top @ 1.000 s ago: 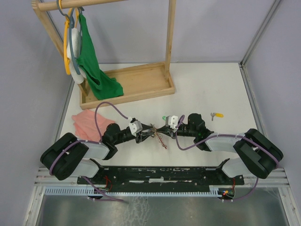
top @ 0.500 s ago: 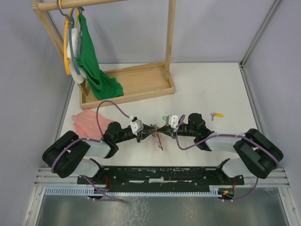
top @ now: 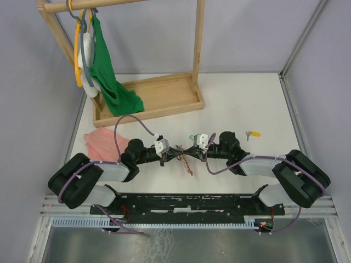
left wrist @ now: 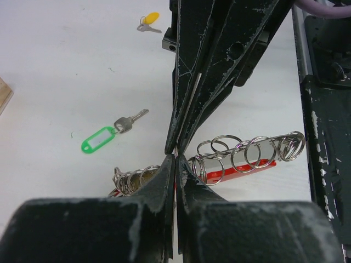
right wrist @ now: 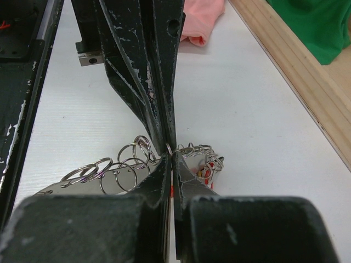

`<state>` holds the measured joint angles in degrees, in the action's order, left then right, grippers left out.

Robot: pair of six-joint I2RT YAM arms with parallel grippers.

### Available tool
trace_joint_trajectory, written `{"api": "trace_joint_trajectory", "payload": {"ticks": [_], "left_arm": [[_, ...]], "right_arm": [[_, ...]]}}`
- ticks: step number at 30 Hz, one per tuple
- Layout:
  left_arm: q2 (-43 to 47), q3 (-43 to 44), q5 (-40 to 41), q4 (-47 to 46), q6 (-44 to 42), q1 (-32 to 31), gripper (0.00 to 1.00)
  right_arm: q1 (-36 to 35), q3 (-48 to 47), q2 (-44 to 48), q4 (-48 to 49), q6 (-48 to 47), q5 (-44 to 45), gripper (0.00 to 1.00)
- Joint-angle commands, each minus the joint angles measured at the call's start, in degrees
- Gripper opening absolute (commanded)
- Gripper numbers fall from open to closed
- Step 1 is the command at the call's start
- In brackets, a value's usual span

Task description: Put the keys on the keyring

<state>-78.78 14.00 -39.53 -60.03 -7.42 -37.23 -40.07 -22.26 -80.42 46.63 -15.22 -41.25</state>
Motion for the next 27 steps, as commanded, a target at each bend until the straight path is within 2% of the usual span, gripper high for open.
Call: {"api": "trace_joint_trajectory", "payload": {"ticks": [1, 6, 9, 14, 27], "left_arm": [[6.84, 5.99, 0.93, 17.22, -4.93, -0.15, 0.03], [11.23, 10.71, 6.70, 32.11, -5.63, -1.51, 0.03], [12.47, 12.79, 9.21, 37.60, -5.54, -2.67, 0.03], [12.07, 16.83, 12.23, 46.27, -7.18, -5.53, 0.03], [10.50, 22.60, 12.15, 53.81, -9.27, -7.57, 0.03]], "right_arm": [[-0.20, -2.43, 1.86, 0.21, -0.01, -0.29, 0.11], [-0.16, -4.12, 2.99, -5.24, -3.56, 1.44, 0.27], [-0.11, -6.23, 3.63, -10.95, -6.30, 1.40, 0.31], [-0.10, -6.32, 4.54, -11.60, -6.59, -0.99, 0.31], [-0.21, -8.21, 2.75, -17.05, -8.86, -5.55, 0.22]]}}
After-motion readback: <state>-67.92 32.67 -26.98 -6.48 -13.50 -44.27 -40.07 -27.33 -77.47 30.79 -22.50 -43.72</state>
